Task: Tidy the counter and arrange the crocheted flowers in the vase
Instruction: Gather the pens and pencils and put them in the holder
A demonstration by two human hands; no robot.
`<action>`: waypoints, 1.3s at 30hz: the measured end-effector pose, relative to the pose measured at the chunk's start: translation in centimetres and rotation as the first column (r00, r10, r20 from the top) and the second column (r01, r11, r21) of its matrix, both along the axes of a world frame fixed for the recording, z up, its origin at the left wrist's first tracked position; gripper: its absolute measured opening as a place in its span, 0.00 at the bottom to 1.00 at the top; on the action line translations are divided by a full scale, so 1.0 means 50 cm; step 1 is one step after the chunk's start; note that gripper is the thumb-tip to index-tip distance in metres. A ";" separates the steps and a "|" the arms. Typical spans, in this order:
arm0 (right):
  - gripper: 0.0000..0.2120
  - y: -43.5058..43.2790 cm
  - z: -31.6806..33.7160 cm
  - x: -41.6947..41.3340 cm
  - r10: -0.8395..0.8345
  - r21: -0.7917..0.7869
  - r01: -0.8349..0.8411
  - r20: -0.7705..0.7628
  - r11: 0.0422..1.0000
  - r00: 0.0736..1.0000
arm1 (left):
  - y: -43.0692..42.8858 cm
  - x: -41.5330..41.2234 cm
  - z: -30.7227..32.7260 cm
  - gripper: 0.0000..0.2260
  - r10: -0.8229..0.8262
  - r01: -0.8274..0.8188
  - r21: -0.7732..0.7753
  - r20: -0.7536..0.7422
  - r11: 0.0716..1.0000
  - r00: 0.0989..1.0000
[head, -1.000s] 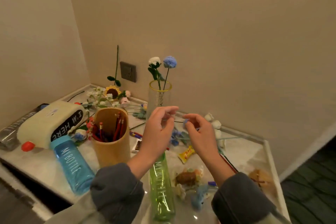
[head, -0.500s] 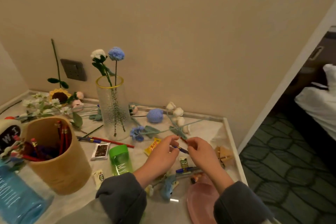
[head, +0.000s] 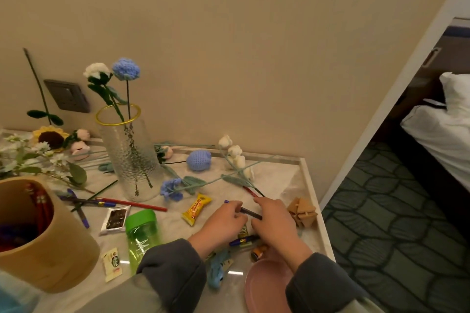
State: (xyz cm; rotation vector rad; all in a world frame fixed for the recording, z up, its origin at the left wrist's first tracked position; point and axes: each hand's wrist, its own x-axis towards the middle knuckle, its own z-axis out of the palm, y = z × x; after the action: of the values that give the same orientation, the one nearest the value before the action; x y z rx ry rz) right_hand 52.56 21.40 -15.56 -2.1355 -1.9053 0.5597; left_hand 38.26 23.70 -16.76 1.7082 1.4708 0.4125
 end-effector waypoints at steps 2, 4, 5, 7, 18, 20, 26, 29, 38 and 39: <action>0.27 0.006 0.000 0.001 0.026 0.000 -0.026 0.065 1.000 0.998 | 0.007 0.003 -0.002 0.22 0.016 -0.016 -0.006 -0.009 1.000 1.000; 0.26 0.013 -0.001 0.001 0.046 -0.016 -0.044 0.132 0.999 0.990 | 0.014 0.006 -0.004 0.22 0.028 -0.028 -0.021 -0.007 0.999 1.000; 0.25 0.017 0.001 0.001 0.051 -0.025 -0.047 0.168 0.999 0.984 | 0.017 0.007 -0.004 0.22 0.030 -0.031 -0.026 -0.009 0.999 0.999; 0.21 0.027 0.003 0.002 0.073 -0.024 -0.069 0.250 0.997 0.965 | 0.021 0.010 -0.004 0.21 0.033 -0.034 -0.033 -0.017 0.999 0.999; 0.13 0.045 -0.013 0.002 0.193 -0.118 -0.171 0.214 0.978 0.957 | 0.021 0.012 0.007 0.17 0.077 -0.075 -0.057 0.040 0.996 0.996; 0.12 0.048 -0.010 0.004 0.194 -0.128 -0.171 0.198 0.977 0.961 | 0.018 0.010 0.010 0.15 0.091 -0.090 -0.051 0.036 0.995 0.995; 0.13 0.043 0.028 -0.005 0.161 0.022 -0.160 -0.110 0.987 0.981 | 0.013 0.016 0.045 0.12 0.186 -0.161 -0.112 0.267 0.981 0.946; 0.12 0.037 0.059 -0.019 0.175 0.091 -0.152 -0.354 0.984 0.919 | 0.012 0.022 0.068 0.17 0.270 -0.212 -0.177 0.445 0.961 0.854; 0.24 0.004 0.093 -0.034 0.200 -0.042 -0.262 -0.537 0.964 0.820 | -0.006 0.016 0.096 0.15 0.316 -0.267 -0.170 0.466 0.949 0.826; 0.25 0.001 0.093 -0.034 0.194 -0.053 -0.267 -0.553 0.962 0.810 | -0.007 0.014 0.094 0.14 0.324 -0.286 -0.153 0.452 0.946 0.831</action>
State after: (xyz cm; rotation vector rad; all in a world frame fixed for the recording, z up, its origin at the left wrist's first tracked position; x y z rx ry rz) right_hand 50.86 21.45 -10.91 -1.5618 -1.8262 1.2232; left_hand 38.97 23.36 -12.04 1.1892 1.3650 0.8676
